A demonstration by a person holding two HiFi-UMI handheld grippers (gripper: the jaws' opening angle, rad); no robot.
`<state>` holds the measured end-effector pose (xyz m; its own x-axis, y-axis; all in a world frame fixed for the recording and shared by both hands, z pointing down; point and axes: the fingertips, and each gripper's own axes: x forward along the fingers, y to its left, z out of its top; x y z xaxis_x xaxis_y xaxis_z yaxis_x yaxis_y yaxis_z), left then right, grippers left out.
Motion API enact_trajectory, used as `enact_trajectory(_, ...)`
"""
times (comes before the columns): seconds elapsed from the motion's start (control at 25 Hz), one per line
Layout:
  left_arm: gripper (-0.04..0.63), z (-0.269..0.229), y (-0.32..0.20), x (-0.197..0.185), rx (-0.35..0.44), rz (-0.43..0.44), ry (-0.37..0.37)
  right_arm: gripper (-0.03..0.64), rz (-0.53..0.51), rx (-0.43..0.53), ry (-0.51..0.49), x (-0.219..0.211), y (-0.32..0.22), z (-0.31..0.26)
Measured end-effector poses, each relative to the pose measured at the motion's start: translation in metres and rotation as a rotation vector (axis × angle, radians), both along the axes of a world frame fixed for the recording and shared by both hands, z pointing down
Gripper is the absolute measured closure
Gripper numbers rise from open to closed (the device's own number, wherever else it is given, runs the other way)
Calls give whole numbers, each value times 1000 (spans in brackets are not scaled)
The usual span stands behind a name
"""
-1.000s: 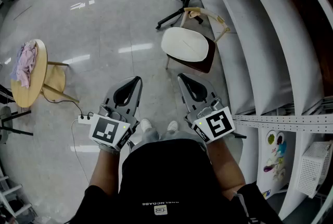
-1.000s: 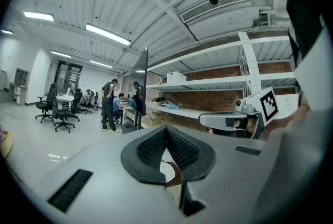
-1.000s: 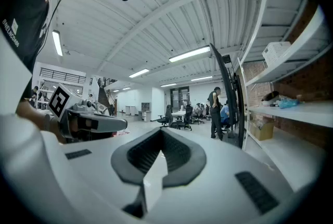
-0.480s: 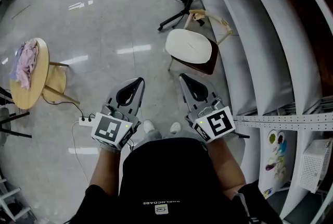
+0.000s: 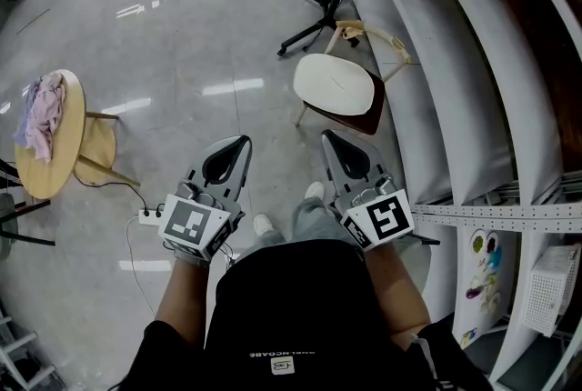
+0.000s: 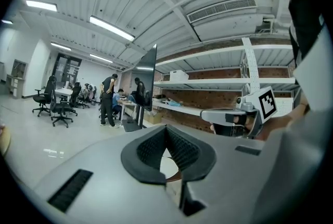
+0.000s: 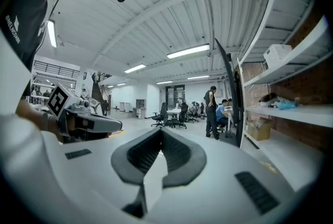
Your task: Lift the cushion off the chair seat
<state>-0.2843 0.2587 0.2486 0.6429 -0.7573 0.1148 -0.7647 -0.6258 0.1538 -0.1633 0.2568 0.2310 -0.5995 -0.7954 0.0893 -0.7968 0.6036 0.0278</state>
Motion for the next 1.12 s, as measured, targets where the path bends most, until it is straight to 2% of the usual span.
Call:
enact_trajectory(0.48,583,11,-68,15,-39,-74,-14,606,-67,-29,25,17,-77,20)
enact_trajectory(0.8,583,20,-127,55,-72,-94,-49,606,-77,-92,-51,59,-144,31)
enact_trajectory(1.12,583,20,-181,94,-78,-124,-81,606,-80,-111,-79,108,-200,35)
